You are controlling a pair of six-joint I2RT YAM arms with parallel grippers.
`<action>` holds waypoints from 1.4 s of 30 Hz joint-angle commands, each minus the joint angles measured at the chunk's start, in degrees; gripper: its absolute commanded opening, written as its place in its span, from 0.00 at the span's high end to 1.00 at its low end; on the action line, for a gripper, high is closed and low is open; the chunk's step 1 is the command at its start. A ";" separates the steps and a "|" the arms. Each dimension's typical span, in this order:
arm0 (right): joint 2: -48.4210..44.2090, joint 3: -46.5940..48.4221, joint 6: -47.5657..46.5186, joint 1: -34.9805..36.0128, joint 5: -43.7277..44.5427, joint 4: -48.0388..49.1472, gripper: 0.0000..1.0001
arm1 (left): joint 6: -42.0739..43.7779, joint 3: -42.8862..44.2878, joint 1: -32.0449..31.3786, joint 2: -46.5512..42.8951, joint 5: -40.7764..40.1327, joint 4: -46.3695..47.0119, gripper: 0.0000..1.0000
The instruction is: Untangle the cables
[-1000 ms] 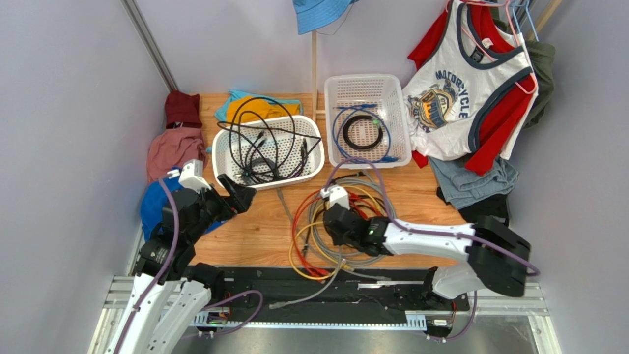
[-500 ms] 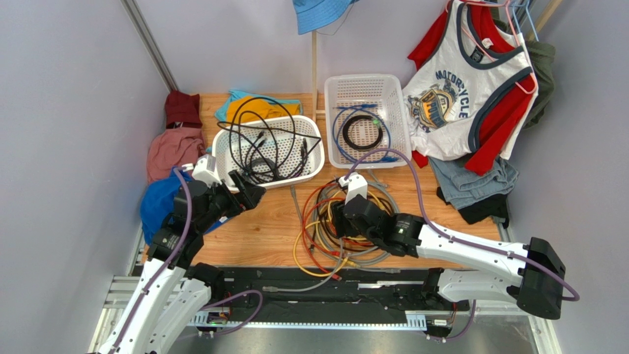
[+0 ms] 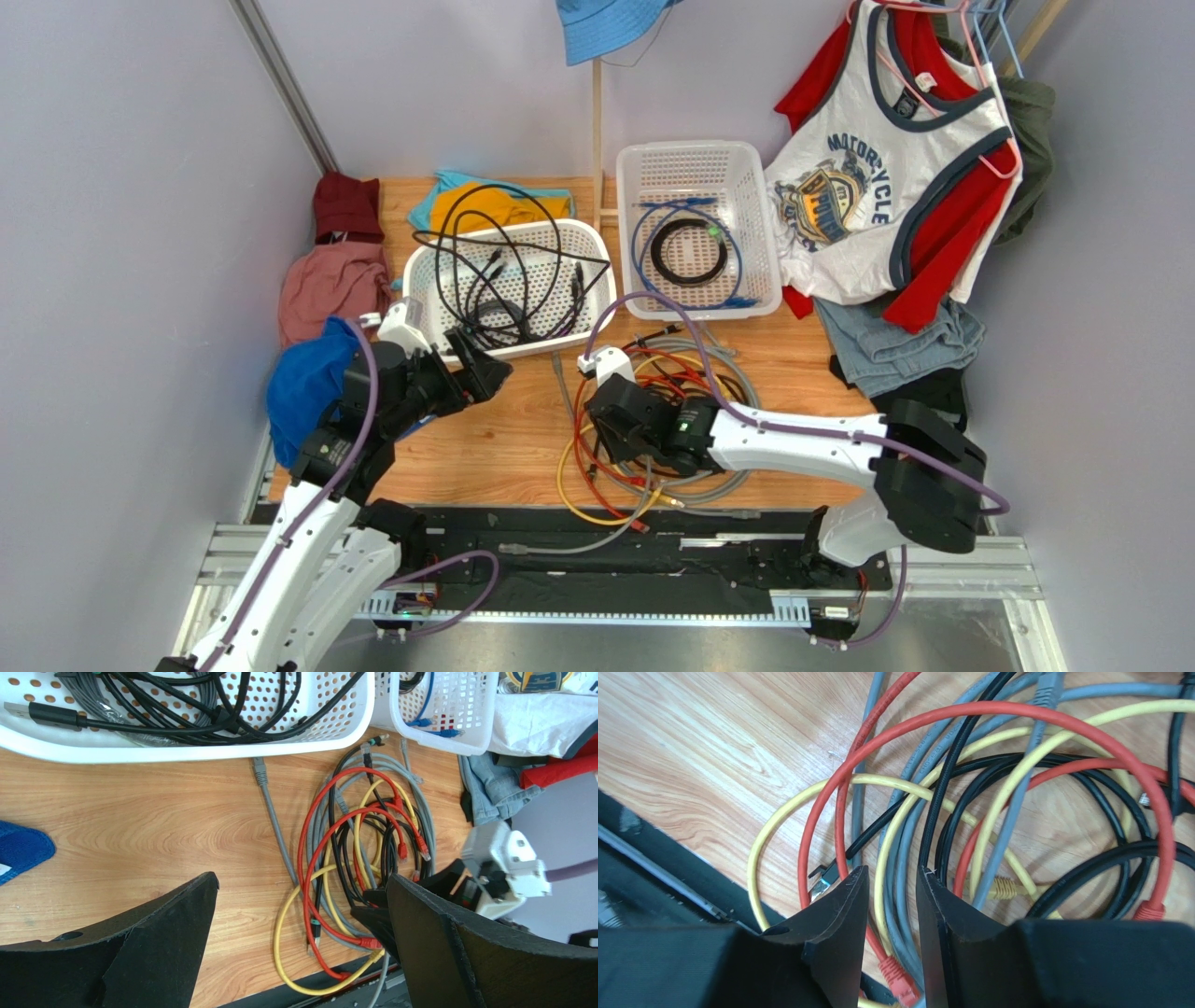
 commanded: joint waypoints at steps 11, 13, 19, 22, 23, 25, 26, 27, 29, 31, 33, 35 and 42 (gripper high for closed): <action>8.35 1.84 0.10 0.16 3.59 0.92 0.65 | -0.08 -1.14 -0.24 -0.80 1.09 2.23 0.01; 9.32 1.75 0.53 0.07 3.68 1.01 0.69 | -0.08 -1.22 -0.24 -0.80 1.09 2.32 0.01; 2.50 2.62 1.42 1.91 6.31 -2.06 0.92 | 0.36 -0.53 -0.24 -0.97 0.73 1.62 0.01; -9.71 9.02 -1.65 7.08 12.45 -8.56 1.00 | 0.88 0.18 -0.24 -1.24 -0.05 1.09 0.01; -14.96 11.31 -2.62 8.32 14.21 -10.14 1.00 | 0.89 0.44 -0.24 -1.24 -0.32 1.17 0.01; -18.95 18.78 -5.96 10.87 14.49 -14.19 1.00 | 0.88 0.79 -0.24 -1.07 -0.23 1.52 0.01; -21.76 21.41 -6.84 11.32 14.58 -15.42 1.00 | 0.80 0.97 -0.24 -0.98 -0.23 1.96 0.01; -22.83 23.70 -7.63 11.67 14.58 -17.95 1.00 | 0.71 1.06 -0.24 -1.06 -0.15 1.97 0.01; -24.85 30.55 -7.81 12.03 13.53 -20.78 1.00 | 0.88 1.50 -0.24 -0.98 -0.41 2.31 0.01; -25.65 36.25 -8.51 12.03 11.86 -23.42 1.00 | 1.06 1.94 -0.24 -0.89 -0.50 2.75 0.01; -26.79 38.65 -9.39 12.03 10.89 -23.61 1.00 | 1.15 2.20 -0.24 -0.71 -0.67 3.19 0.01; -27.93 38.75 -10.27 12.11 11.15 -22.82 1.00 | 0.89 2.64 -0.24 -0.63 -0.32 3.81 0.01; -31.09 29.09 -7.29 12.03 9.66 -19.31 1.00 | 0.89 3.35 -0.24 -0.89 1.34 4.16 0.01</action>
